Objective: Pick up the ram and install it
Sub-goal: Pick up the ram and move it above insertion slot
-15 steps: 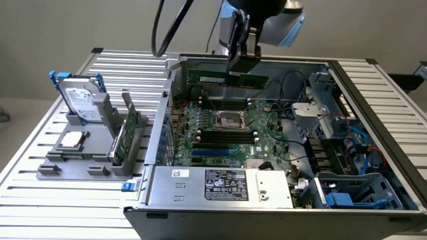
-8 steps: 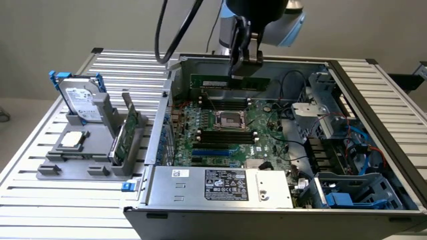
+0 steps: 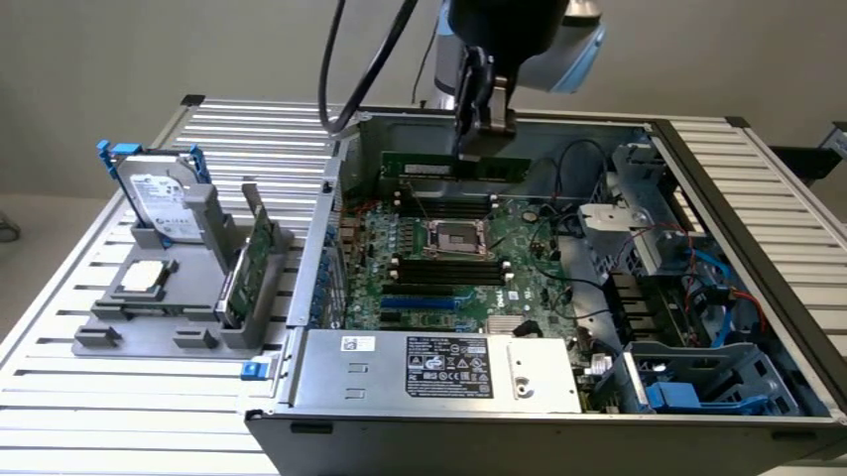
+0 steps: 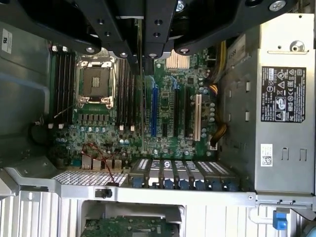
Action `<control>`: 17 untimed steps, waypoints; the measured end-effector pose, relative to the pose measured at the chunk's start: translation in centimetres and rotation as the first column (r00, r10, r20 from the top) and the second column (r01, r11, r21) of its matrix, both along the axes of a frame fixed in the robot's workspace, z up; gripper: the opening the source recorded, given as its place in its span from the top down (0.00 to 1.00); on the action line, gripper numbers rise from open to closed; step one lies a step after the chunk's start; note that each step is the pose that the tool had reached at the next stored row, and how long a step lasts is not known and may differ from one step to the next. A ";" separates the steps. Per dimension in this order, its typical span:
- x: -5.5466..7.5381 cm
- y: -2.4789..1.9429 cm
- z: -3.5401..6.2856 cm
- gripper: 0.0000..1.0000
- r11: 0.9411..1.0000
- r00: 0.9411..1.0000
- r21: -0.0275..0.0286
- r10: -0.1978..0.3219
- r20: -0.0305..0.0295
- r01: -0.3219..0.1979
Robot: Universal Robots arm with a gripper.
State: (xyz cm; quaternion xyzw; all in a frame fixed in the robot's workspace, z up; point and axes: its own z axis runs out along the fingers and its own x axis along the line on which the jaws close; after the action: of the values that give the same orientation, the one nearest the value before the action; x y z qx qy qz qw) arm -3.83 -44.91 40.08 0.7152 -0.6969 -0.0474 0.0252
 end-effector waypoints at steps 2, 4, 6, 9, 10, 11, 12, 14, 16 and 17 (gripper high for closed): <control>0.1 0.81 -0.36 0.86 1.000 1.000 0.000 0.000 0.000 0.000; 0.4 1.46 -0.73 0.86 1.000 1.000 0.000 0.000 0.000 0.000; 0.8 1.81 -1.09 0.86 1.000 1.000 0.001 0.000 0.000 0.000; 1.5 2.08 -1.61 0.86 1.000 1.000 0.003 0.000 0.000 0.000; 1.7 2.12 -1.80 0.86 1.000 1.000 0.004 0.000 0.000 0.000; 1.9 2.15 -1.97 0.86 1.000 1.000 0.005 -0.001 0.000 0.001; 2.1 2.18 -2.15 0.86 1.000 1.000 0.005 -0.002 0.000 0.002; 2.2 2.30 -2.51 0.86 1.000 1.000 0.006 -0.005 0.000 0.005; 2.2 2.41 -2.88 0.86 1.000 1.000 0.006 -0.009 0.000 0.009; 2.2 2.46 -3.07 0.86 1.000 1.000 0.006 -0.012 0.000 0.012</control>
State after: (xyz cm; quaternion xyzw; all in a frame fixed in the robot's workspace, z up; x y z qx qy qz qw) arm -1.59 -42.45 37.01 0.7112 -0.7009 -0.0495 0.0228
